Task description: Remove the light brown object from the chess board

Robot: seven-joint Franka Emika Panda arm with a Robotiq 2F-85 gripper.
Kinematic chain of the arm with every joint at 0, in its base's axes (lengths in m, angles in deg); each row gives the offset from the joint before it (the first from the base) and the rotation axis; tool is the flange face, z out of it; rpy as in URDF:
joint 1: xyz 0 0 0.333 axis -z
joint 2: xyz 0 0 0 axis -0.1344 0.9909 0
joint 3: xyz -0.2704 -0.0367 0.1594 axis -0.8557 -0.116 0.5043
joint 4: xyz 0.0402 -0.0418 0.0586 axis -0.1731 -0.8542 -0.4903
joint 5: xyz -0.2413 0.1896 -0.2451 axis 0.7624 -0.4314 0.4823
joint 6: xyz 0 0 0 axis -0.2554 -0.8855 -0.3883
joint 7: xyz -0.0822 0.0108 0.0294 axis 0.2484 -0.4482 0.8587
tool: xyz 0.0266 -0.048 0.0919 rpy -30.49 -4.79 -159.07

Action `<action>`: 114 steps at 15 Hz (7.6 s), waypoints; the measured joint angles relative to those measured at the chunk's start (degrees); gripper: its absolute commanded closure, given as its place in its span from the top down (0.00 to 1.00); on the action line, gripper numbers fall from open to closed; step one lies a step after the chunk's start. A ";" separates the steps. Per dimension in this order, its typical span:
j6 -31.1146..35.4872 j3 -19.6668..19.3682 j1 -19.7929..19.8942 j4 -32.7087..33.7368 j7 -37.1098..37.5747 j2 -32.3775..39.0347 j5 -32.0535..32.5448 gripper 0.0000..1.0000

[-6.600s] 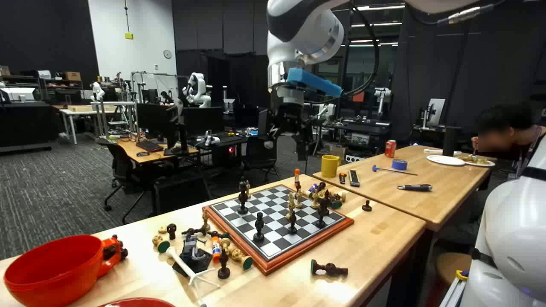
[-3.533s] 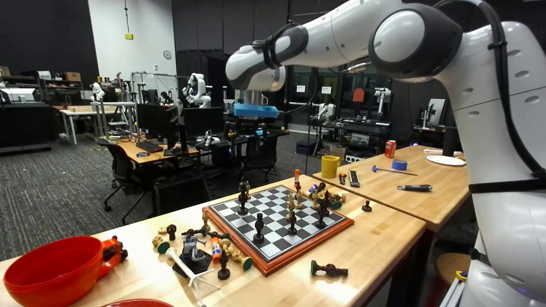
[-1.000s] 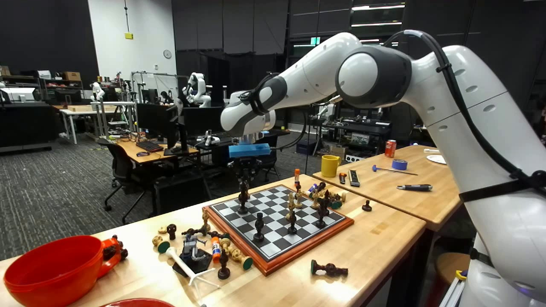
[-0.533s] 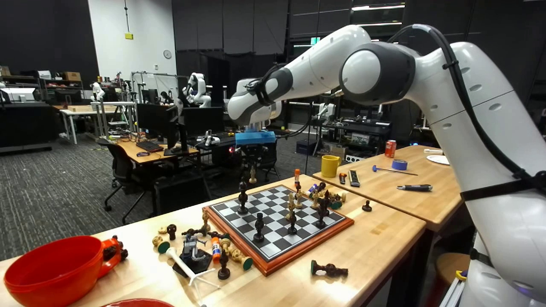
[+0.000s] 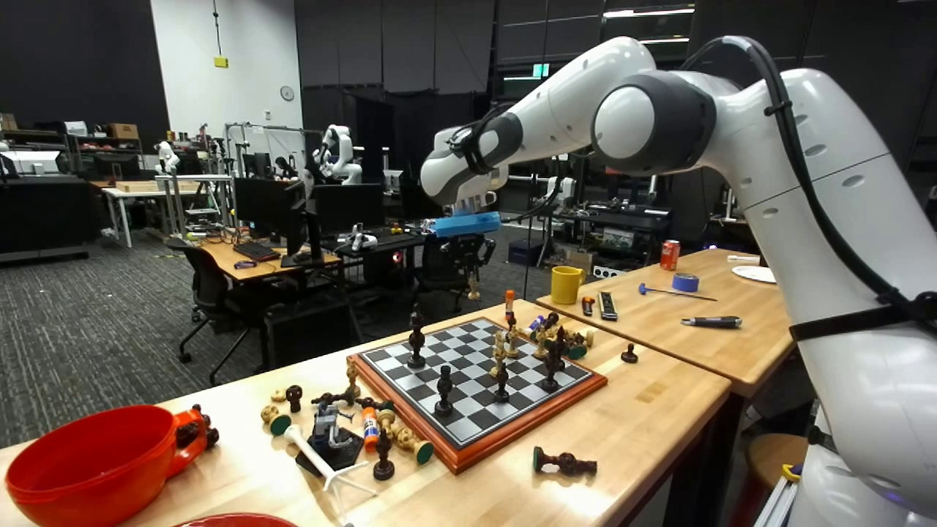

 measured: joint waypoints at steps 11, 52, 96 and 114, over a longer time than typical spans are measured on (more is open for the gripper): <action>-5.66 -0.05 1.79 -0.08 1.58 1.61 -0.09 0.06; -5.59 0.42 4.78 0.12 1.54 5.08 -6.81 0.06; -6.85 2.21 4.03 -21.79 -2.93 -18.95 -6.87 1.00; 1.78 3.15 4.00 -29.51 4.24 -18.60 -7.56 1.00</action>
